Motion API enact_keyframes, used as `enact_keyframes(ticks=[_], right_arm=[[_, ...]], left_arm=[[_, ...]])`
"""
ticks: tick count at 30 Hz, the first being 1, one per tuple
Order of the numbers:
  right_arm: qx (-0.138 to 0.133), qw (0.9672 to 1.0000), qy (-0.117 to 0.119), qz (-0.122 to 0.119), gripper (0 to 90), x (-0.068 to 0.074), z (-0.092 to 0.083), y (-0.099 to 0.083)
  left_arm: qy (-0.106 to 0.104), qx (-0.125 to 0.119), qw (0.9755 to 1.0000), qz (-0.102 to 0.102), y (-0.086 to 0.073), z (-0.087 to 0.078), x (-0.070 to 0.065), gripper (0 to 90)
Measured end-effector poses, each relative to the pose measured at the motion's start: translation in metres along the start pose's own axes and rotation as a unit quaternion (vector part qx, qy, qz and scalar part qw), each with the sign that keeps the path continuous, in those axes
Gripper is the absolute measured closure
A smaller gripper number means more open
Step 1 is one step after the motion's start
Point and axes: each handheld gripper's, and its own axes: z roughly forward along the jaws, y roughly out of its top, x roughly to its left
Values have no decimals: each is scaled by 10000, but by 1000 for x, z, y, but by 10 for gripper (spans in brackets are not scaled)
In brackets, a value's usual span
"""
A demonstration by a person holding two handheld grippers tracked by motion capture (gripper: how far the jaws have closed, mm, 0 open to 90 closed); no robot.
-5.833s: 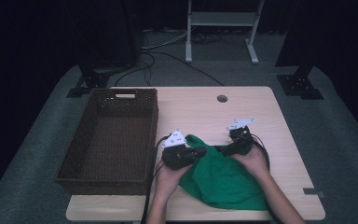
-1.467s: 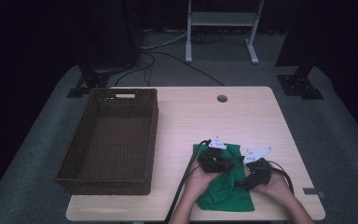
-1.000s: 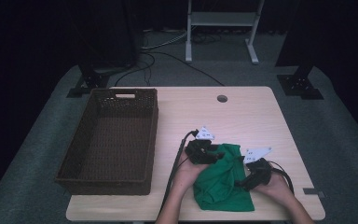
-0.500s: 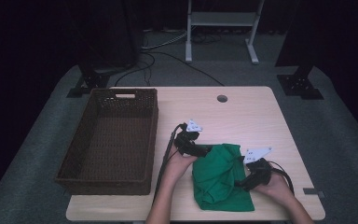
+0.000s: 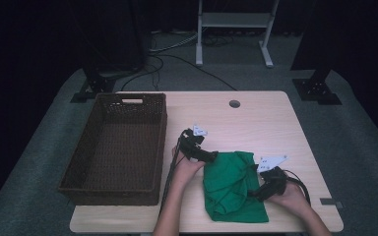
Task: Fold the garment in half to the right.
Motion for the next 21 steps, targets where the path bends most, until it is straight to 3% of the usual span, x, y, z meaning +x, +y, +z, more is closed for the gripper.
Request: enact_keyframes(ticks=[7, 10, 21], right_arm=[[32, 10000, -8, -13, 0, 0, 0, 1], [44, 10000, 4, -45, 0, -2, 1, 1], [74, 9999, 25, -72, 0, -10, 4, 6]], left_arm=[[198, 343, 9992, 21, -8, 9, 7, 0], [267, 368, 9989, 128, -9, 8, 8, 0], [280, 209, 9992, 170, -11, 10, 13, 0]])
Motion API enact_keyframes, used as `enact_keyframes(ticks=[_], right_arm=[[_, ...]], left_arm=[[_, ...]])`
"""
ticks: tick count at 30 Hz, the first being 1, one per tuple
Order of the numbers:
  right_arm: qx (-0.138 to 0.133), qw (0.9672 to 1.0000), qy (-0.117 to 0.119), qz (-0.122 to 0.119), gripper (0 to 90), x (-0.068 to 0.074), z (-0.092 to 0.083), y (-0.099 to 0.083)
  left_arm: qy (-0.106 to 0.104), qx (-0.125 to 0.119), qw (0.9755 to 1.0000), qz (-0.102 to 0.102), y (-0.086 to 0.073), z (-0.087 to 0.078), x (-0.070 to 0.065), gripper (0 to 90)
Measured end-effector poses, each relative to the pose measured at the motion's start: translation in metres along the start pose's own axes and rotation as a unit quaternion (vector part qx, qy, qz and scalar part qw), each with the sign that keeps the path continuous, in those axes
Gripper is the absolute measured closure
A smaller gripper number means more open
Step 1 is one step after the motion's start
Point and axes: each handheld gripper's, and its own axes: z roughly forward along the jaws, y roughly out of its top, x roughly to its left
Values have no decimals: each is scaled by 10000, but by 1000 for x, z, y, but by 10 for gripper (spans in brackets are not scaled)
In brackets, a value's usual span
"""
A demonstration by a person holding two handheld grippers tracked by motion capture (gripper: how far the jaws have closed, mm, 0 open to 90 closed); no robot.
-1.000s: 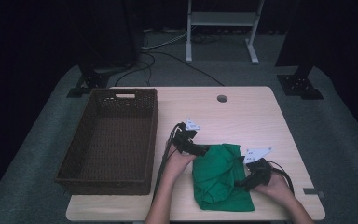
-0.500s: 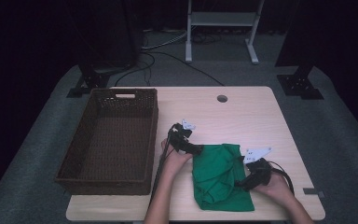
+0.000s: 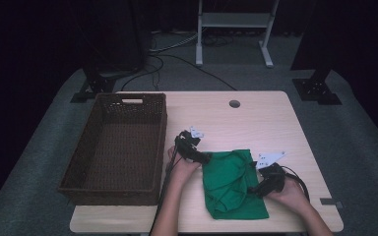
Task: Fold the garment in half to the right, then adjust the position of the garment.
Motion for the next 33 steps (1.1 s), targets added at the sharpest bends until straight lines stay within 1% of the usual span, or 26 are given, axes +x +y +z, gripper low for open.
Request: enact_keyframes(ticks=[4, 6, 8, 10, 16, 18, 21, 24, 27, 31, 33], right_arm=[[94, 9999, -84, 94, 0, 2, 0, 2], [91, 9998, -157, 123, 0, 4, -1, 2], [57, 9998, -106, 159, 0, 5, -4, 2], [-24, 9997, -35, 238, 0, 4, -8, 1], [-319, 9988, -69, 372, 0, 4, -28, -1], [-420, 9981, -31, 451, 0, 3, -35, 0], [-519, 9971, -41, 560, 0, 3, -41, 1], [-600, 9963, -39, 613, 0, 4, -45, 4], [-707, 9954, 38, 649, 0, 6, -48, 8], [-777, 9951, 73, 607, 0, 10, -49, 14], [-764, 9954, 80, 576, 0, 12, -48, 18]], left_arm=[[-50, -5, 10000, 25, 1, 1, 1, 0], [-58, -3, 10000, 35, 1, 1, 1, 0], [-60, -5, 10000, 33, 1, 1, 1, 0], [-67, -3, 10000, 44, 1, 1, 1, 0], [-75, 8, 10000, 59, 1, 1, 2, 0], [-77, -4, 10000, 45, 1, 1, 2, 0], [-78, -5, 10000, 45, 1, 1, 2, 0], [-78, -6, 10000, 44, 1, 1, 2, 0], [-78, -5, 10000, 45, 1, 1, 2, 0], [-80, -5, 10000, 43, 1, 1, 2, 0], [-80, -6, 10000, 42, 1, 1, 2, 0]])
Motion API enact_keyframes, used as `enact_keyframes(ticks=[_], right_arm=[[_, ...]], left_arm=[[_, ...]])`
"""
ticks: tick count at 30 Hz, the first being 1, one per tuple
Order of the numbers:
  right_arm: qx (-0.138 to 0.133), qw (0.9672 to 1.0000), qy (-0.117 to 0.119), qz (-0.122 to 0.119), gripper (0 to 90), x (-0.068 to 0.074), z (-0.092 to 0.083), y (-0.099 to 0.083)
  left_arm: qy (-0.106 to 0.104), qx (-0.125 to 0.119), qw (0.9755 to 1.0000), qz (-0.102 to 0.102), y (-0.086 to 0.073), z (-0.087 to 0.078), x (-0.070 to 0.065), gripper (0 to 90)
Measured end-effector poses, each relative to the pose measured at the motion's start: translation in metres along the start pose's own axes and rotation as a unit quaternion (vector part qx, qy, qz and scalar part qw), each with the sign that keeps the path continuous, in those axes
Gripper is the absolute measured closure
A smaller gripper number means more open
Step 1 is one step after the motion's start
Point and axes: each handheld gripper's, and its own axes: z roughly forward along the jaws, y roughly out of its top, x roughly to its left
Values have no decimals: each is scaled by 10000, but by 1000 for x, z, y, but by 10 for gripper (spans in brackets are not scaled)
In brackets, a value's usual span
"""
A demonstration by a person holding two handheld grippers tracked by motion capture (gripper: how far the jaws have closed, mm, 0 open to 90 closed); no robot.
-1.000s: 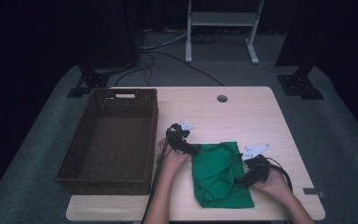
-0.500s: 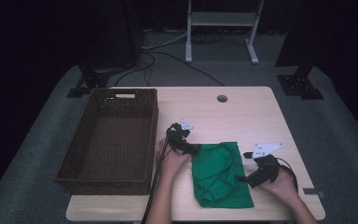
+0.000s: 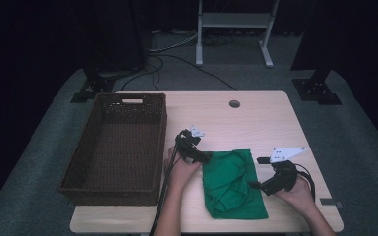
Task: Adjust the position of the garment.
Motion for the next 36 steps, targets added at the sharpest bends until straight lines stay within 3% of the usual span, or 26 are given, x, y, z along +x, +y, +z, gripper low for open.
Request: enact_keyframes(ticks=[17, 23, 36], right_arm=[[-51, 9995, 286, -107, 8, 14, 19, 26], [-55, 9991, 374, -188, 86, 19, 28, 33], [123, 9966, 636, -518, 439, 38, 53, 46]], left_arm=[[-1, 1, 10000, 3, 0, 0, 0, 0], [-2, 2, 10000, 4, 0, 0, 0, 0], [-1, -6, 10000, 0, 0, 0, 0, 0]])
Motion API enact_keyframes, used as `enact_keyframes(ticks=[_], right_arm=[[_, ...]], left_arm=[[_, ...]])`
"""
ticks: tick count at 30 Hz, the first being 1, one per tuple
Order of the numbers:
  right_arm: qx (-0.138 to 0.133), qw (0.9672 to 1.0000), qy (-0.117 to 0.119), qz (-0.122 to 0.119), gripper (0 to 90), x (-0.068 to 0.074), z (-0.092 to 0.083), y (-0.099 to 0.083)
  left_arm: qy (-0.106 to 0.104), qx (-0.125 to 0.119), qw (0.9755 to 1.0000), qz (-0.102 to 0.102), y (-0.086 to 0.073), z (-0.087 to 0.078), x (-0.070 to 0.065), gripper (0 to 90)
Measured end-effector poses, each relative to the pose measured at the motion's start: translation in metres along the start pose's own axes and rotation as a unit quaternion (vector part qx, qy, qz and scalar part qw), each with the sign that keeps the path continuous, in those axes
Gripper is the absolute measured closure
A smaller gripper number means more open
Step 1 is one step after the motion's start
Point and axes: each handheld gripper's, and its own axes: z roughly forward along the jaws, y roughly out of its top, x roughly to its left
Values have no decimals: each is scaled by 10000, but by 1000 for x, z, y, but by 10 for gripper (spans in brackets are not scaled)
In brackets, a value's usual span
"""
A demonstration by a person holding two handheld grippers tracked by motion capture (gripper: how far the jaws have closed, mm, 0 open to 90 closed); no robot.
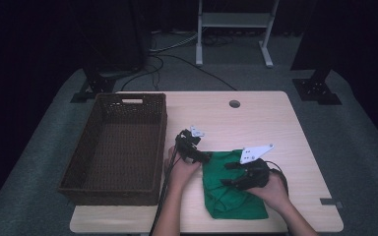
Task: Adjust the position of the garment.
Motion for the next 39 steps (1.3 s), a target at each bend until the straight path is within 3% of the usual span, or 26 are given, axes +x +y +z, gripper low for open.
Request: enact_keyframes(ticks=[9, 21, 26, 29, 31, 39], right_arm=[[127, 9998, -11, -131, 537, 10, 21, 5], [411, 9986, 134, -298, 585, 23, 47, 2], [614, 9972, -32, -423, 672, 26, 56, 1], [643, 9969, -149, -416, 800, 25, 57, 0], [567, 9977, -99, -357, 878, 23, 54, -1], [472, 9985, -80, -275, 888, 22, 41, -2]], left_arm=[[1, 4, 10000, 1, 0, 0, 0, 0], [2, 6, 10000, 3, 0, 0, 0, 0], [2, 6, 10000, 3, 0, 0, 0, 0], [2, 7, 10000, 3, 0, 0, 0, 0], [3, 7, 10000, 2, 0, 0, 0, 0], [3, 6, 10000, 2, 0, 0, 0, 0]])
